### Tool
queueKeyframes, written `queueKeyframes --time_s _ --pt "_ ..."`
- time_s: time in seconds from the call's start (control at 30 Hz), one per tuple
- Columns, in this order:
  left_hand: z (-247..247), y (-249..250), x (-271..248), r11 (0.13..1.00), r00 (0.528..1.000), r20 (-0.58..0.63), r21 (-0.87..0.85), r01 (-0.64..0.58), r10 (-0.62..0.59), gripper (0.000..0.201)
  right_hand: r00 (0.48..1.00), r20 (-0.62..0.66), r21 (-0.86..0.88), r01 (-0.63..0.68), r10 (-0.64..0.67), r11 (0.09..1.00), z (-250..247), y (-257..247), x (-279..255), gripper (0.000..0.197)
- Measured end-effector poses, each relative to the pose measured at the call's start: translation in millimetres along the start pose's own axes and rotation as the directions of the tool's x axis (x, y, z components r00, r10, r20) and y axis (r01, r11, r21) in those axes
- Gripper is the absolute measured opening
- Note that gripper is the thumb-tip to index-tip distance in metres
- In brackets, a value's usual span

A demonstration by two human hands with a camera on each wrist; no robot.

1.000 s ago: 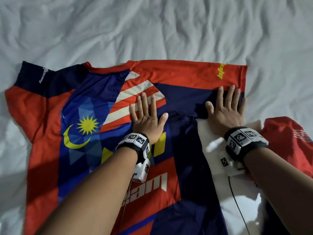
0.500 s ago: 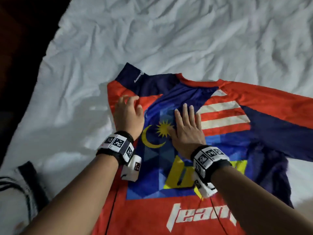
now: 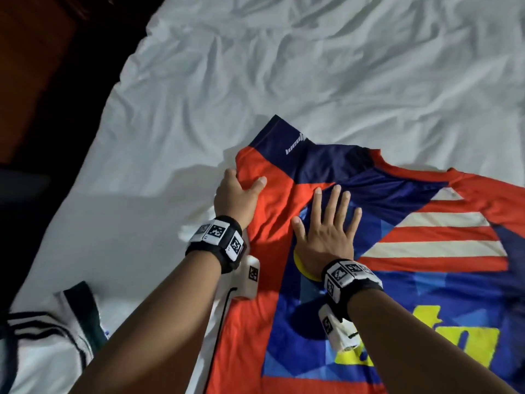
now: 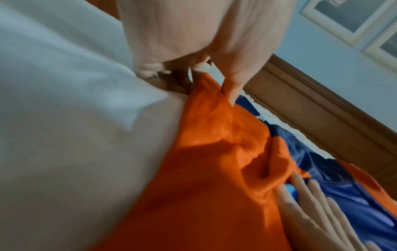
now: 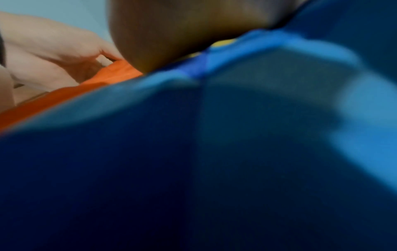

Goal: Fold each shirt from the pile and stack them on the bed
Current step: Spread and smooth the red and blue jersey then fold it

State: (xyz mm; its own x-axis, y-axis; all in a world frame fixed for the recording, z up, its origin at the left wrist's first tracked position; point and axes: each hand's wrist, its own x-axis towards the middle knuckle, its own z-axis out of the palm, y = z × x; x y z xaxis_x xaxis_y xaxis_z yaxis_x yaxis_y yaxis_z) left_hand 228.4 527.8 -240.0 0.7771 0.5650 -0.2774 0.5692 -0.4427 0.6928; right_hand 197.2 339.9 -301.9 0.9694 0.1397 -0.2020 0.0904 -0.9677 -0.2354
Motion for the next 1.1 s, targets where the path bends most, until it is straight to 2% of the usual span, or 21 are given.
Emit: queueKeyframes --time_s 0.07,0.13,0.2,0.27,0.37,0.47,0.5,0.57,0.63,0.73,0.8,0.87,0.97,1.03,1.1 --pt "0 0 1 0.998 1.000 -0.019 -0.056 -0.013 0.012 0.044 1.000 0.002 0.010 -0.012 0.012 1.000 0 -1 1 0.078" --pt "-5 -2 3 0.976 0.995 -0.094 -0.218 0.002 -0.023 0.036 0.999 0.027 0.025 -0.026 0.025 0.999 -1 0 1 0.078" --pt "-13 -7 4 0.907 0.979 -0.163 -0.419 0.041 -0.119 0.023 0.998 0.063 0.049 -0.036 0.033 0.998 -4 0 1 0.079" --pt "-24 -13 3 0.793 0.942 -0.186 -0.598 0.116 -0.279 0.013 0.996 0.078 0.061 -0.038 0.033 0.997 -7 -1 1 0.079" --pt "-40 -26 1 0.575 0.887 -0.042 -0.776 0.261 -0.459 0.015 0.995 0.091 0.054 -0.038 0.033 0.998 -8 -1 1 0.080" --pt "-54 -43 6 0.334 0.856 0.212 -0.856 0.395 -0.471 0.038 0.995 0.099 0.049 -0.037 0.032 0.998 -8 -2 1 0.080" --pt "-58 -48 9 0.315 0.856 0.243 -0.856 0.411 -0.457 0.042 0.995 0.099 0.050 -0.037 0.032 0.998 -7 -2 1 0.080" --pt "-66 -51 13 0.381 0.873 0.269 -0.819 0.430 -0.406 0.046 0.995 0.096 0.058 -0.037 0.031 0.998 -7 -2 1 0.080" --pt "-77 -50 18 0.498 0.870 0.338 -0.719 0.485 -0.359 0.045 0.995 0.100 0.066 -0.036 0.030 0.997 -7 -2 1 0.080" --pt "-93 -42 29 0.693 0.821 0.449 -0.463 0.552 -0.354 0.049 0.992 0.125 0.060 -0.038 0.030 0.997 -10 -2 0 0.079" --pt "-97 -35 35 0.770 0.803 0.477 -0.336 0.542 -0.357 0.043 0.990 0.138 0.063 -0.038 0.029 0.997 -11 -3 0 0.080" --pt "-95 -28 38 0.813 0.828 0.446 -0.302 0.497 -0.341 0.041 0.990 0.139 0.065 -0.040 0.030 0.997 -12 -4 0 0.079" --pt "-88 -23 43 0.814 0.851 0.370 -0.312 0.491 -0.372 0.043 0.986 0.160 0.055 -0.052 0.042 0.997 -14 -5 0 0.079" --pt "-85 -26 49 0.790 0.894 0.235 -0.420 0.448 -0.382 0.028 0.984 0.170 0.053 -0.056 0.046 0.997 -16 -6 0 0.079" --pt "-86 -32 51 0.806 0.938 0.044 -0.498 0.319 -0.344 0.012 0.983 0.176 0.057 -0.058 0.047 0.997 -17 -6 0 0.079"
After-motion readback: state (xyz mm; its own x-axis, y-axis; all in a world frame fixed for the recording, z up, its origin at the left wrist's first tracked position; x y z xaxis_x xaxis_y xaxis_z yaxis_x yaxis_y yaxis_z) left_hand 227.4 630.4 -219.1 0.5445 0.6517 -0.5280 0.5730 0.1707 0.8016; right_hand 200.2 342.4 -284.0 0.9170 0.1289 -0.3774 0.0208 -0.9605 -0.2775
